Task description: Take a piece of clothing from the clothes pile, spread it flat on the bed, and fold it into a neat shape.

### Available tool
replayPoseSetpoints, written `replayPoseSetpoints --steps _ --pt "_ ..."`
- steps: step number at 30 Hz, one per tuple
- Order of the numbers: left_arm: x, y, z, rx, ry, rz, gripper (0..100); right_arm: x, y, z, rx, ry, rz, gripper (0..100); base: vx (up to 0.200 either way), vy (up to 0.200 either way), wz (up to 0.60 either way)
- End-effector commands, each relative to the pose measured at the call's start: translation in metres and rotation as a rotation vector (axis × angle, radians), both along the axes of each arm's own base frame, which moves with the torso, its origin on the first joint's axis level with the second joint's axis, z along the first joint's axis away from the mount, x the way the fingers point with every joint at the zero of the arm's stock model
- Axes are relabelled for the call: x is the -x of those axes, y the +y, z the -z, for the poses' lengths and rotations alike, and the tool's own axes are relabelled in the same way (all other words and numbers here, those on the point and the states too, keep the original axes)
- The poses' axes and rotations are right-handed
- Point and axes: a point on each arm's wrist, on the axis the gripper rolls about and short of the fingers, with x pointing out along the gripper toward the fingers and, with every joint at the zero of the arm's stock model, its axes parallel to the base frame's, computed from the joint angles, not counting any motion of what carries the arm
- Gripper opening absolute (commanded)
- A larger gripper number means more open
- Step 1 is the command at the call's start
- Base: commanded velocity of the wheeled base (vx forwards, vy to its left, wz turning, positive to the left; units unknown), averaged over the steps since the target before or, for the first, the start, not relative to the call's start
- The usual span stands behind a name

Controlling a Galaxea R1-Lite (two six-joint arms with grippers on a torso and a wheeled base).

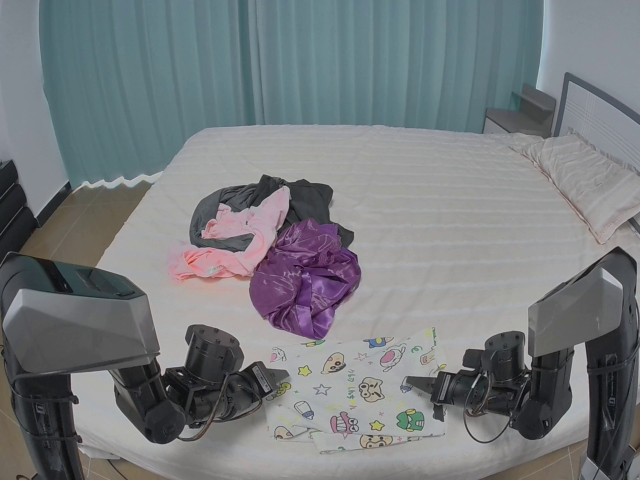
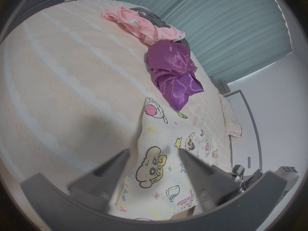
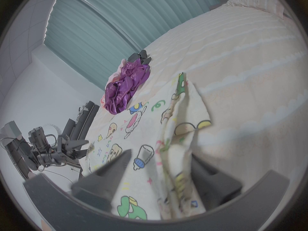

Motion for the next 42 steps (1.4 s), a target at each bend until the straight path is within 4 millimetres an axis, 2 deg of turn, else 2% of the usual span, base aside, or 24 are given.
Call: replayPoseSetpoints --steps 1,6,7,11,12,14,23,24,36,42 --pt "0.002 0.001 0.0 0.001 0.004 0.003 100 0.003 -0.002 0.0 0.004 0.01 -0.001 100 0.0 0.0 0.0" --pt "0.003 0.016 -0.004 0.018 0.002 -0.028 100 0.003 -0.008 -0.019 0.001 -0.039 0.025 100 0.0 0.0 0.0" --pt "0.003 0.024 -0.008 0.059 -0.006 -0.042 100 0.01 -0.01 -0.022 0.011 -0.021 0.028 100 0.0 0.0 0.0" --pt "0.001 0.032 -0.016 0.127 -0.02 -0.065 100 0.022 -0.015 -0.023 0.025 0.01 0.034 100 0.0 0.0 0.0" --pt "0.005 0.04 -0.022 0.176 -0.027 -0.068 100 0.043 -0.024 -0.021 0.043 0.075 0.026 100 0.0 0.0 0.0" --pt "0.008 0.042 -0.023 0.175 -0.027 -0.068 100 0.055 -0.027 -0.02 0.058 0.12 0.012 100 0.0 0.0 0.0" --pt "0.007 0.044 -0.021 0.177 -0.027 -0.076 100 0.065 -0.009 -0.018 0.064 0.131 -0.084 100 0.0 0.0 0.0" --pt "0.007 0.045 -0.021 0.176 -0.024 -0.078 100 0.066 -0.007 -0.015 0.071 0.141 -0.095 0 0.0 0.0 0.0" --pt "0.007 0.045 -0.02 0.175 -0.023 -0.079 100 0.07 -0.009 -0.009 0.104 0.198 -0.086 0 0.0 0.0 0.0" --pt "0.007 0.045 -0.02 0.175 -0.023 -0.078 100 0.069 -0.02 -0.019 0.114 0.208 -0.048 0 0.0 0.0 0.0"
